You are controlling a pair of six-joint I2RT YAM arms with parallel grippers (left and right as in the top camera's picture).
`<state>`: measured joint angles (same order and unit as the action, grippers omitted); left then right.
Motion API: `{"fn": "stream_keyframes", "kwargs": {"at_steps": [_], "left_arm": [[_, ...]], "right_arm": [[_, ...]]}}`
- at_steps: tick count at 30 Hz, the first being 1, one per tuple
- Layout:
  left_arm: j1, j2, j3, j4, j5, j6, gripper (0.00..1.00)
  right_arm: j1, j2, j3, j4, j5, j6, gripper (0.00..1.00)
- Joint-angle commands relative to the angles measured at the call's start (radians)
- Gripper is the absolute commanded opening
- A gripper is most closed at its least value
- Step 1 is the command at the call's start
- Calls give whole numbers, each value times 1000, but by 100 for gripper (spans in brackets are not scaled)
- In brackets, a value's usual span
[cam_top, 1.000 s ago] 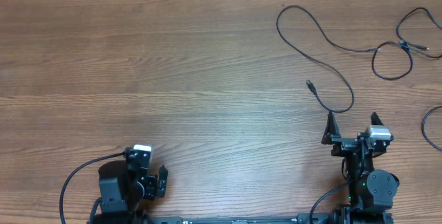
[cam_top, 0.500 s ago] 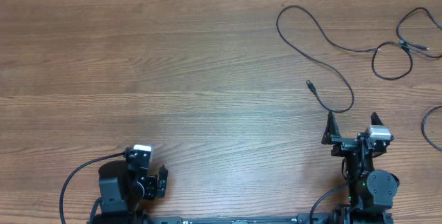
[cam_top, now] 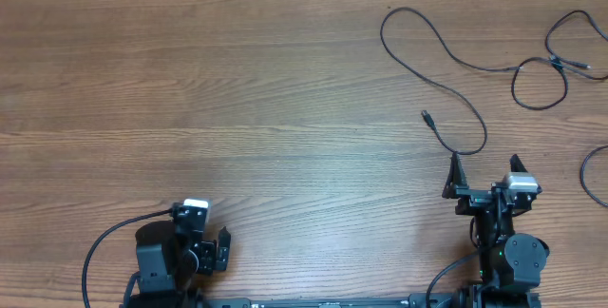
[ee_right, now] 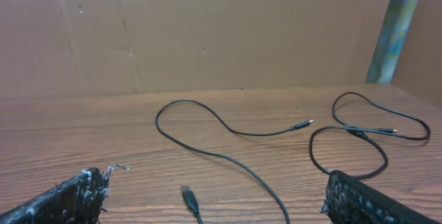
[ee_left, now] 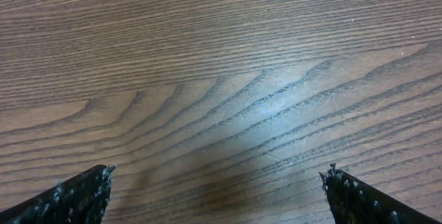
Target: Untangle cables
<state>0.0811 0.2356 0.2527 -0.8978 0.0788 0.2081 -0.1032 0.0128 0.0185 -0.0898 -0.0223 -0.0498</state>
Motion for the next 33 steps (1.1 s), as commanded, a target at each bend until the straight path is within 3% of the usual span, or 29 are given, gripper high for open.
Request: {"fn": "stream_keyframes", "kwargs": {"at_steps": [1, 24, 28, 33], "left_arm": [[4, -9, -3, 2, 7, -14, 100], [4, -9, -3, 5, 12, -14, 100], [4, -9, -3, 64, 50, -13, 100], [4, -9, -3, 299, 42, -3, 100]], "right_arm": [[2, -10, -10, 6, -5, -4, 100], [2, -10, -10, 6, -5, -4, 100], [2, -10, -10, 6, -5, -4, 100], [2, -10, -10, 6, -5, -4, 100]]}}
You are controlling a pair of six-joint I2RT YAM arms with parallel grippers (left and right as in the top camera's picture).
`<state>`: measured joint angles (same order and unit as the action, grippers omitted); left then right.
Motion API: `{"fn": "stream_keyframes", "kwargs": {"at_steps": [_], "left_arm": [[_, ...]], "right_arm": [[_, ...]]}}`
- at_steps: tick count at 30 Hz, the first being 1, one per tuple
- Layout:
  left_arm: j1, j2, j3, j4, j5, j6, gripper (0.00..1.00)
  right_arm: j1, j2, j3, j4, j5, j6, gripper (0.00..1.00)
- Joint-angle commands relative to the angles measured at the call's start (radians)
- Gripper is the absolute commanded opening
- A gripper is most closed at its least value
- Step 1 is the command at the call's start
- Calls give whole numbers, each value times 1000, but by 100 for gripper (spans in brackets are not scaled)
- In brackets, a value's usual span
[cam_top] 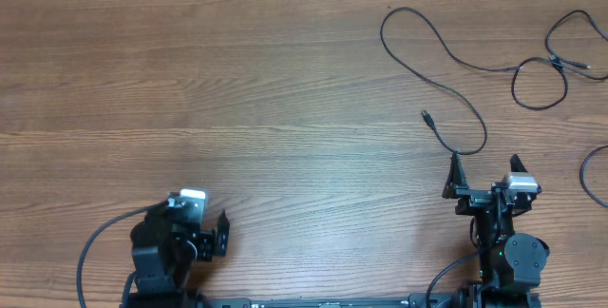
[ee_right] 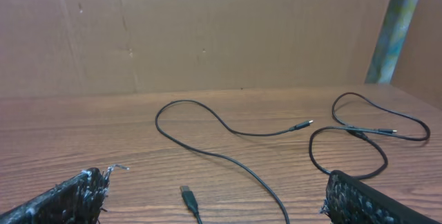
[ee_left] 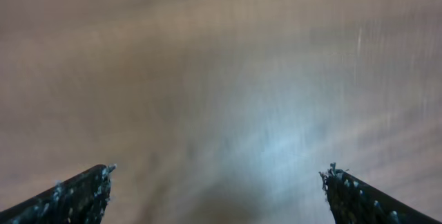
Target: Untangle cables
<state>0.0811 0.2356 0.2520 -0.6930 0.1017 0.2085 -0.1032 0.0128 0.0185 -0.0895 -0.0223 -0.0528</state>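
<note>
A long black cable point(cam_top: 446, 56) snakes across the far right of the table and ends in a USB plug point(cam_top: 426, 116); the same plug point(ee_right: 188, 196) lies just ahead of my right gripper point(ee_right: 217, 175). That gripper point(cam_top: 484, 172) is open and holds nothing. A second black cable point(cam_top: 549, 61) lies looped at the far right, apart from the first cable point(ee_right: 207, 124) in the right wrist view, where it shows as a loop point(ee_right: 359, 133). My left gripper point(cam_top: 204, 235) sits near the front left, open over bare wood point(ee_left: 217, 172), with a blurred view.
Another cable's loop point(cam_top: 591, 177) shows at the right edge of the table. A cardboard wall point(ee_right: 207, 30) stands behind the table. The wooden tabletop point(cam_top: 237, 108) spreads to the left and middle.
My left arm has shifted a little to the left and turned, and its wrist view is now blurred by motion. The right arm and the cables lie as before.
</note>
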Motion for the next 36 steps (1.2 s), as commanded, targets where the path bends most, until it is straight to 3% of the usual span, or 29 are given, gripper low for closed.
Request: {"fn": "stream_keyframes", "kwargs": {"at_steps": [1, 7, 10, 18, 23, 28, 30, 36], "left_arm": [[4, -9, -3, 155, 19, -3, 100], [4, -10, -3, 626, 24, -7, 99], [3, -26, -3, 744, 26, -8, 100], [4, -142, -3, 832, 124, 11, 99], [4, -209, -3, 825, 235, 187, 99], [3, -232, -6, 833, 259, 228, 100], [-1, -232, -13, 833, 250, 209, 100], [-31, -232, -123, 1014, -28, -175, 100]], "right_arm": [[2, -10, -10, 6, -5, -1, 100], [2, -10, -10, 6, -5, -1, 100], [2, -10, -10, 6, -5, -1, 100], [2, -10, -10, 6, -5, -1, 100], [2, -10, -10, 6, -5, -1, 100], [2, -10, -10, 6, -5, -1, 100], [2, -10, -10, 6, -5, -1, 100], [2, -10, -10, 6, -5, -1, 100]]}}
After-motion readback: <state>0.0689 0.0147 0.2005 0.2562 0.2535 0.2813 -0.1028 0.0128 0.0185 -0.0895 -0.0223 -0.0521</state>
